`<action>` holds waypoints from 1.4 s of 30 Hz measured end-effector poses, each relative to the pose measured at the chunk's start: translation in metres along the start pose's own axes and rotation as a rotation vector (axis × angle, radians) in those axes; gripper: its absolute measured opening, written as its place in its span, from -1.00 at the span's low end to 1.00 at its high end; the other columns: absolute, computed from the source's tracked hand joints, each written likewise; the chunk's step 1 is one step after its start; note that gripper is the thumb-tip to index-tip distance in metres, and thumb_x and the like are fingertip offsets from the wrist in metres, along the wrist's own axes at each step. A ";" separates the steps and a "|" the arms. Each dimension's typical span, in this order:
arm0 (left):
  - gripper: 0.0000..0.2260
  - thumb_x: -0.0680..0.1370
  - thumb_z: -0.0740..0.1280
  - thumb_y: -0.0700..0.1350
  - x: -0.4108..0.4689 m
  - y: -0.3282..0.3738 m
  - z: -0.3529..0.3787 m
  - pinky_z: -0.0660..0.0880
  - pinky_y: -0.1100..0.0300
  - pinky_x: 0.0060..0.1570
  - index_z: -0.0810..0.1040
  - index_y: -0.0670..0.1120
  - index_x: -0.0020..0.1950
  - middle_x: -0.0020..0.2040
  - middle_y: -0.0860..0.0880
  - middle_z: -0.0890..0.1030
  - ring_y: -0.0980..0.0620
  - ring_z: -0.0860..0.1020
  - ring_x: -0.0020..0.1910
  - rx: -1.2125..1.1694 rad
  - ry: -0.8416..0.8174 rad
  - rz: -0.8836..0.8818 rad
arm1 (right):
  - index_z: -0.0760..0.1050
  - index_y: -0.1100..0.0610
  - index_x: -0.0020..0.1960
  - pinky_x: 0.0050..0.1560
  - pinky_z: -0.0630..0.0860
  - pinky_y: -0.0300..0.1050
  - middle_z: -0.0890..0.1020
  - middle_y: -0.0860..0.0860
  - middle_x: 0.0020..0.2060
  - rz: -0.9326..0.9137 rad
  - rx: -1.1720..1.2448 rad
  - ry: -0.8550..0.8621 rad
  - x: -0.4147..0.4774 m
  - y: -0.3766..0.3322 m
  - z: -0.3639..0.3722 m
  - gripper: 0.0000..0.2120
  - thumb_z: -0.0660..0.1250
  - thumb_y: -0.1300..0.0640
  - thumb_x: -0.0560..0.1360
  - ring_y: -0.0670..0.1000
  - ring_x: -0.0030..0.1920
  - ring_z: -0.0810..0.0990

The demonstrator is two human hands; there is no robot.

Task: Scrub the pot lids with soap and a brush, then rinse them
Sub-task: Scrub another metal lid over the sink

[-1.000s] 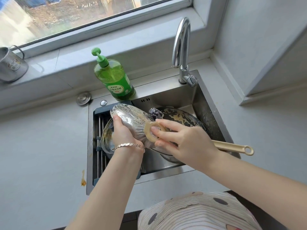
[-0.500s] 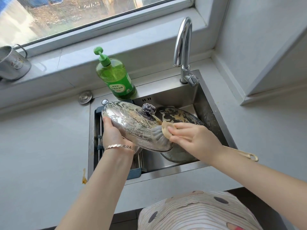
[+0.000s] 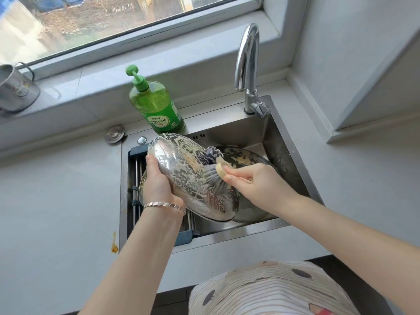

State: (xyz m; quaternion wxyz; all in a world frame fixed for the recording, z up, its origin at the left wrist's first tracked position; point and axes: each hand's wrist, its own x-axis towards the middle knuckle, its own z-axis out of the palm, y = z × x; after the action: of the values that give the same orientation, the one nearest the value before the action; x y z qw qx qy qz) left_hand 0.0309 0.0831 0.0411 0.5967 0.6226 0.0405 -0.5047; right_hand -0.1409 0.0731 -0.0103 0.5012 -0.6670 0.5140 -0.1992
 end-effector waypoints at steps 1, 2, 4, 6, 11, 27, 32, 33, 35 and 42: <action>-0.69 0.55 0.21 0.18 0.001 0.000 -0.001 0.54 0.03 -0.24 0.51 -0.05 -0.05 -0.16 -0.05 0.62 -0.01 0.60 -0.18 0.005 -0.002 -0.010 | 0.54 -0.05 0.22 0.23 0.47 -0.13 0.61 -0.15 0.13 -0.026 0.047 0.000 0.000 -0.007 0.002 -0.65 0.28 -0.16 0.50 -0.20 0.16 0.55; -0.68 0.55 0.20 0.19 0.001 0.000 -0.002 0.53 0.03 -0.24 0.52 -0.05 -0.02 -0.14 -0.05 0.62 -0.02 0.59 -0.17 0.010 0.000 -0.021 | 0.54 -0.05 0.22 0.22 0.48 -0.13 0.62 -0.16 0.12 -0.029 0.056 0.006 0.002 -0.008 0.001 -0.65 0.28 -0.16 0.50 -0.20 0.16 0.55; -0.68 0.55 0.20 0.20 0.002 -0.002 -0.005 0.52 0.00 -0.21 0.50 -0.05 0.02 -0.12 -0.06 0.60 -0.03 0.59 -0.15 0.007 0.019 -0.037 | 0.56 -0.06 0.20 0.20 0.48 -0.13 0.62 -0.17 0.11 0.026 -0.037 0.017 0.009 -0.002 -0.005 -0.66 0.26 -0.17 0.51 -0.21 0.11 0.56; -0.69 0.55 0.21 0.19 0.004 -0.002 -0.006 0.53 -0.01 -0.19 0.50 -0.05 -0.02 -0.13 -0.06 0.60 -0.03 0.59 -0.16 -0.001 0.035 -0.029 | 0.59 -0.05 0.17 0.16 0.48 -0.14 0.63 -0.17 0.10 0.098 -0.138 -0.006 0.013 0.006 -0.008 -0.67 0.23 -0.17 0.53 -0.23 -0.02 0.56; -0.68 0.56 0.18 0.18 0.011 0.007 -0.008 0.52 0.01 -0.27 0.50 -0.04 0.06 -0.14 -0.04 0.60 -0.02 0.58 -0.18 0.001 0.054 -0.001 | 0.58 -0.07 0.17 0.21 0.47 -0.10 0.63 -0.16 0.11 0.067 -0.120 -0.027 0.004 0.007 -0.008 -0.66 0.22 -0.18 0.52 -0.15 0.13 0.56; -0.69 0.60 0.11 0.14 0.030 0.023 -0.005 0.53 -0.02 -0.08 0.46 -0.04 -0.14 -0.09 -0.03 0.57 0.01 0.56 -0.15 -0.141 0.148 0.051 | 0.54 -0.08 0.22 -0.33 0.37 -0.13 0.53 0.02 -0.35 -0.150 -0.210 0.177 -0.018 0.002 0.011 -0.72 0.27 -0.05 0.53 0.02 -0.28 0.46; -0.66 0.59 0.06 0.19 0.042 0.022 -0.013 0.41 -0.14 0.22 0.47 -0.02 0.08 0.22 -0.08 0.52 -0.06 0.49 0.20 -0.143 0.125 0.049 | 0.53 -0.06 0.23 -0.13 0.48 -0.02 0.61 0.04 -0.24 -0.019 -0.166 0.244 -0.002 0.019 0.003 -0.71 0.25 -0.04 0.54 0.08 -0.13 0.56; -0.64 0.59 0.06 0.19 0.043 0.021 -0.013 0.42 -0.14 0.21 0.46 -0.02 0.11 0.24 -0.07 0.52 -0.06 0.49 0.21 -0.150 0.122 0.045 | 0.53 -0.06 0.23 -0.17 0.47 -0.02 0.59 0.05 -0.27 -0.051 -0.165 0.249 -0.003 0.018 0.004 -0.71 0.25 -0.05 0.54 0.07 -0.17 0.55; -0.65 0.60 0.06 0.18 0.044 0.021 -0.015 0.47 -0.11 0.08 0.49 -0.03 0.07 0.20 -0.08 0.54 -0.06 0.51 0.17 -0.181 0.084 0.012 | 0.55 -0.04 0.21 -0.35 0.35 -0.10 0.46 0.02 -0.39 -0.190 -0.174 0.281 -0.009 0.013 0.010 -0.69 0.26 -0.05 0.51 0.03 -0.33 0.43; -0.61 0.58 0.14 0.17 0.044 0.021 -0.019 0.52 -0.20 -0.09 0.48 -0.11 0.15 0.14 -0.13 0.57 -0.14 0.56 0.05 -0.081 0.013 -0.027 | 0.49 -0.12 0.25 -0.11 0.49 -0.09 0.67 -0.06 -0.12 0.122 -0.159 0.148 0.000 0.056 -0.006 -0.70 0.23 -0.10 0.54 -0.05 -0.09 0.58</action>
State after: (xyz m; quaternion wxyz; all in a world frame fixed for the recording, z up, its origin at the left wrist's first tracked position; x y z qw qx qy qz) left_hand 0.0771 0.0680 0.0211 0.6142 0.6007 0.0730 -0.5065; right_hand -0.1729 0.0717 -0.0563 0.4184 -0.6556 0.6035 -0.1755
